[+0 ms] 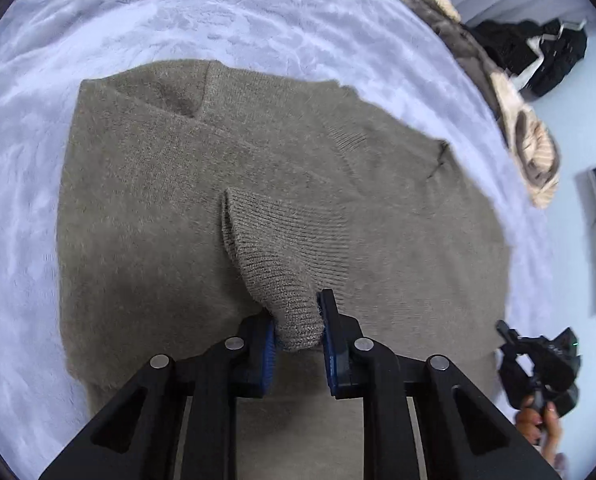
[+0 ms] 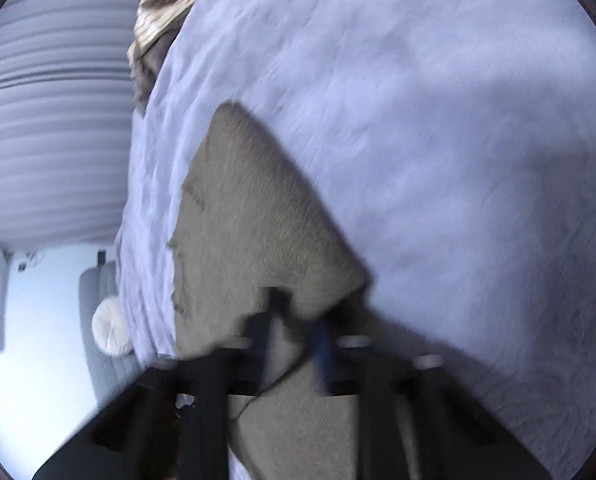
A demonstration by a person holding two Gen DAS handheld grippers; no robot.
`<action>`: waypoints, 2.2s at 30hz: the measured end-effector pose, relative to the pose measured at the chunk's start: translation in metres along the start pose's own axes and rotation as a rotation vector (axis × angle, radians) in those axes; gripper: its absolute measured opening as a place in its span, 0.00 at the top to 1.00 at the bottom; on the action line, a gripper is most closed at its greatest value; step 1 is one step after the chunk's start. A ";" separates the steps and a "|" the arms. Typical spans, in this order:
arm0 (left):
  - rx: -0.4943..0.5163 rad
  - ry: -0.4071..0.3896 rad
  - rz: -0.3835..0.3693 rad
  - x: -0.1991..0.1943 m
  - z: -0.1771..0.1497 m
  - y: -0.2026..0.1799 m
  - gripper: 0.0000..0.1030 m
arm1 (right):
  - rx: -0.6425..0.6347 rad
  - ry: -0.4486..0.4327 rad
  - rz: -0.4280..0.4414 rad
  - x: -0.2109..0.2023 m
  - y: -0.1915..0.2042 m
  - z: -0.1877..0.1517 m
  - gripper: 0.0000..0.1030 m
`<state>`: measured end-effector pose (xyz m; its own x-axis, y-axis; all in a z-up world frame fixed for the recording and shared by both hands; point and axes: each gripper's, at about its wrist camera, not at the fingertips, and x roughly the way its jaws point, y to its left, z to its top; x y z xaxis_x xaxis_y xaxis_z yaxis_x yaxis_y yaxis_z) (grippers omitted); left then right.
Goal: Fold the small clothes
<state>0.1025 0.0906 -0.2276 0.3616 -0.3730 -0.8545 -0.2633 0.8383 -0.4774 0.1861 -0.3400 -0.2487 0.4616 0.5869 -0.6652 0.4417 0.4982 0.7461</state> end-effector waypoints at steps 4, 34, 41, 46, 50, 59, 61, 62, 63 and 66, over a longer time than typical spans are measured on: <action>0.032 -0.031 0.002 -0.010 -0.014 -0.005 0.80 | -0.233 -0.009 -0.062 -0.018 0.027 0.006 0.94; 0.161 -0.066 0.391 0.005 -0.033 0.003 0.13 | -0.465 0.120 -0.248 -0.017 0.001 0.020 0.84; 0.169 -0.054 0.408 -0.010 -0.038 0.004 0.13 | -0.452 0.068 -0.299 -0.026 0.004 0.006 0.76; 0.152 -0.058 0.418 -0.023 -0.042 0.011 0.13 | -0.470 0.083 -0.329 -0.044 0.006 -0.009 0.65; 0.051 -0.066 0.318 -0.041 -0.037 0.041 0.13 | -0.405 0.100 -0.233 -0.052 -0.002 -0.005 0.54; -0.147 0.007 0.088 -0.033 -0.026 0.097 0.55 | -0.202 0.107 -0.039 -0.027 -0.026 0.012 0.52; -0.133 0.027 0.072 -0.029 -0.022 0.089 0.80 | -0.188 0.120 -0.048 -0.020 -0.023 0.016 0.66; -0.127 0.012 0.079 -0.033 -0.022 0.086 0.80 | -0.192 0.124 -0.086 -0.018 -0.019 0.017 0.83; -0.105 -0.011 0.092 -0.040 -0.021 0.082 0.81 | -0.205 0.124 -0.102 -0.020 -0.012 0.017 0.88; -0.049 -0.073 0.129 -0.057 -0.023 0.081 0.81 | -0.354 0.099 -0.110 -0.038 0.017 0.012 0.89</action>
<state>0.0397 0.1710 -0.2222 0.3855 -0.2318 -0.8931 -0.3543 0.8565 -0.3753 0.1851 -0.3612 -0.2106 0.3416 0.5678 -0.7490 0.1840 0.7411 0.6457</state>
